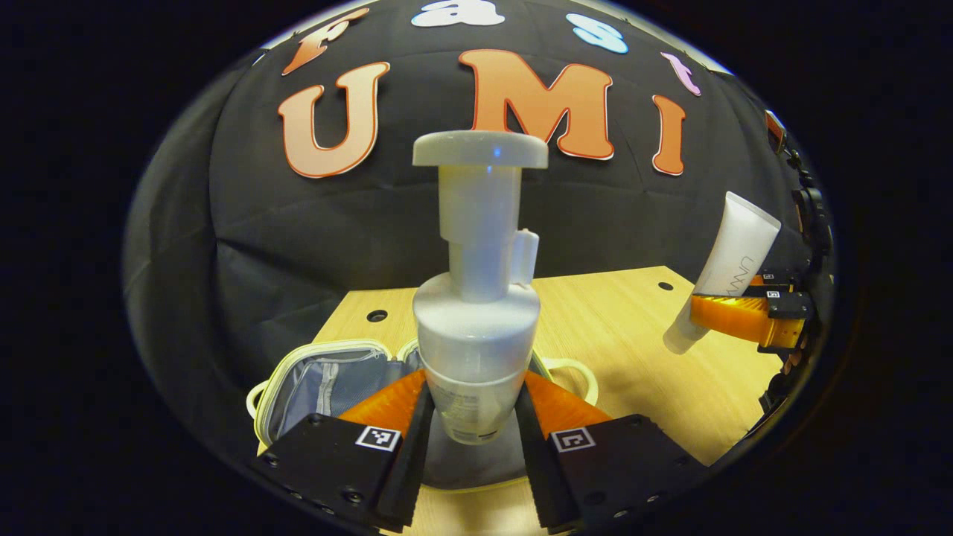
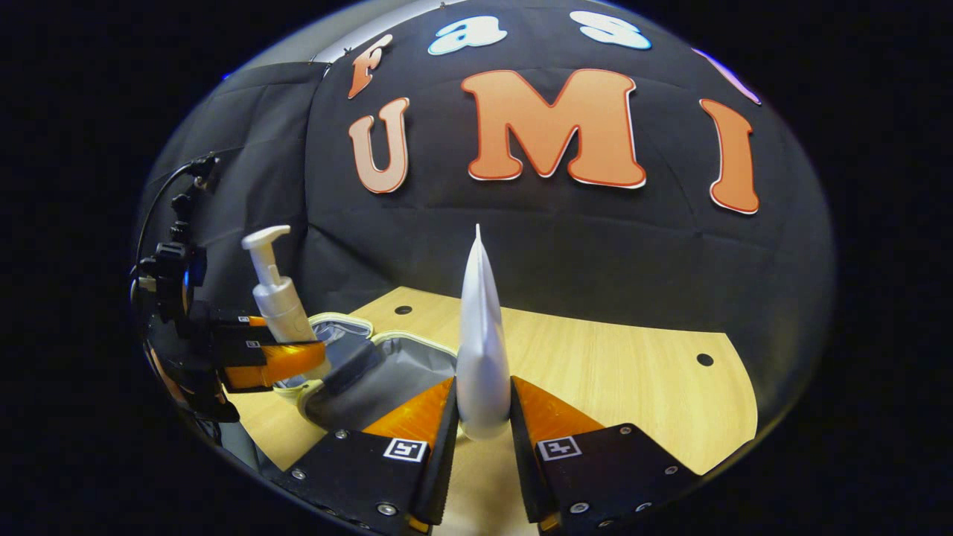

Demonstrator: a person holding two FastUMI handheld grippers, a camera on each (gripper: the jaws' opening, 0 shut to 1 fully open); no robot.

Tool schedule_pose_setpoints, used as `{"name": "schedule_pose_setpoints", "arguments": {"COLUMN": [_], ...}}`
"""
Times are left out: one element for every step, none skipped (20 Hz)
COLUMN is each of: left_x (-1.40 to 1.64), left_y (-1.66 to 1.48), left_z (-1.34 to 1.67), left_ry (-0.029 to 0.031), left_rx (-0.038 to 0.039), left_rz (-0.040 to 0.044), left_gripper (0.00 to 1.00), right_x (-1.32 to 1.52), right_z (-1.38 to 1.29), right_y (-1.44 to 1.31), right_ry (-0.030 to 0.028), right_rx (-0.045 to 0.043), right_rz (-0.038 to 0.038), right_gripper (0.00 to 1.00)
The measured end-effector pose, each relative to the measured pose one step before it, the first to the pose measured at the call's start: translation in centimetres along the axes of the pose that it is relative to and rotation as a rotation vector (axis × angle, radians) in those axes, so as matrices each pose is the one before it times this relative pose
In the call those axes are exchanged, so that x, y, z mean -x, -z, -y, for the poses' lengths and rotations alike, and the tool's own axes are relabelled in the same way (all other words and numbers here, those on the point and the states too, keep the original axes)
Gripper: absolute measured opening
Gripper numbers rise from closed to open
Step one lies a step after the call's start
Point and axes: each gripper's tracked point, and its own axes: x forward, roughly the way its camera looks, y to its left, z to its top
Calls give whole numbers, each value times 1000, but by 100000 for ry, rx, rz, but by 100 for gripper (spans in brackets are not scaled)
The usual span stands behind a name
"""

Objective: First open the suitcase, pack the skin care products into it, and then close the suitcase.

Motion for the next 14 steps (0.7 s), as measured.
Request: {"name": "schedule_pose_setpoints", "arguments": {"left_x": [-384, -440, -575, -482, -508, -497, -745, -824, -860, -729, -688, -640, -792, -463], "left_y": [526, 615, 891, 690, 717, 700, 584, 676, 674, 727, 493, 385, 412, 544], "left_z": [-318, -285, -435, -287, -173, -139, -267, -401, -348, -285, -173, -209, -254, -107], "left_ry": [1134, 1039, 725, 902, 1166, 939, 316, 249, 433, 911, 345, 117, -88, 785], "left_rx": [118, -341, -518, 440, 803, 745, -2, -226, 424, 1118, 1088, -658, -946, -733], "left_rz": [-1147, -1924, -2224, -2246, -2677, -2253, -2929, -2724, -3465, -2824, -4044, -2403, -2953, -2495], "left_gripper": [59, 59, 59, 59, 59, 59, 59, 59, 59, 59, 59, 59, 59, 59], "right_x": [-409, -358, -656, -317, -531, -465, -475, -419, -525, -555, -533, -517, -451, -468], "right_z": [-809, -640, -850, -585, -601, -565, -608, -499, -512, -380, -407, -436, -307, -272], "right_y": [325, 42, 242, 411, 269, 355, 337, 346, 187, 275, 215, 287, 261, 179], "right_ry": [-262, -24, -280, -283, -290, 25, -571, -59, -559, 296, -211, 656, -208, -83], "right_rx": [-634, -507, -687, -222, -106, -165, -748, -930, -827, -648, -512, -519, -580, -846], "right_rz": [-512, -557, -1124, -912, -1070, -822, -1141, -897, -1001, -688, -972, -750, -1003, -876], "right_gripper": [40, 40, 40, 40, 40, 40, 40, 40, 40, 40, 40, 40, 40, 40]}}
